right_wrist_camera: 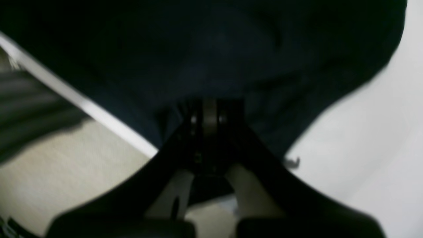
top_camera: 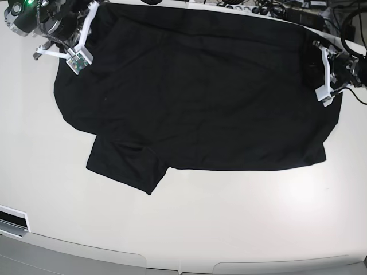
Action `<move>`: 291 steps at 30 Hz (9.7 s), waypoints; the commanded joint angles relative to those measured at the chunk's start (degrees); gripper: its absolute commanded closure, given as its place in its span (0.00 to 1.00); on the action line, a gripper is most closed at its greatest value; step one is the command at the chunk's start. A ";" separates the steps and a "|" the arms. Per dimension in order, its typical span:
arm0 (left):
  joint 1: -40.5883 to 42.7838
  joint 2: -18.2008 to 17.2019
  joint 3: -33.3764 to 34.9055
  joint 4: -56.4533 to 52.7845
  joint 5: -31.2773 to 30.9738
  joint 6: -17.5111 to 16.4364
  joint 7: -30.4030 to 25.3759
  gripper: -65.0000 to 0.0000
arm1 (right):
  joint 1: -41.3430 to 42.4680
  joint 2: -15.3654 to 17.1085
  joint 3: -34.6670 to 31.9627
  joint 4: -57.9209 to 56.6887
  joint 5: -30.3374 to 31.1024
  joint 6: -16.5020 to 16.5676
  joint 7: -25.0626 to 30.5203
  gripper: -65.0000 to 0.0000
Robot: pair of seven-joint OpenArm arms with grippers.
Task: Layout the t-shirt on the table in an organized manner, then fold the t-shirt properly
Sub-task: 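Pull the held shirt edge away from the hem with both grippers, then release and move both grippers to the shirt's hem corners, then grasp the hem corners with both grippers and lift them, then fold the hem over toward the collar edge with both grippers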
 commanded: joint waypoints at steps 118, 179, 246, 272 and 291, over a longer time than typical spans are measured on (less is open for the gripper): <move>-34.99 13.42 -19.41 -38.60 7.52 2.43 -23.12 0.44 | 5.81 0.76 0.26 -3.69 8.92 2.99 -5.42 0.77; -36.63 20.79 -13.92 -38.66 20.87 16.20 -31.63 1.00 | 24.20 0.37 0.26 -17.68 -4.48 -15.47 20.00 0.57; -43.58 18.56 -13.92 -38.56 18.82 1.97 -30.84 1.00 | 68.17 -0.04 0.96 -64.85 9.75 12.80 19.85 1.00; -43.47 13.81 -13.92 -38.56 10.49 -5.41 -28.41 1.00 | 48.19 0.11 1.05 -32.59 13.64 12.80 13.73 1.00; -43.34 13.79 -13.92 -38.56 4.11 -5.41 -22.05 1.00 | 44.17 2.34 5.79 -24.94 35.85 12.80 -1.60 1.00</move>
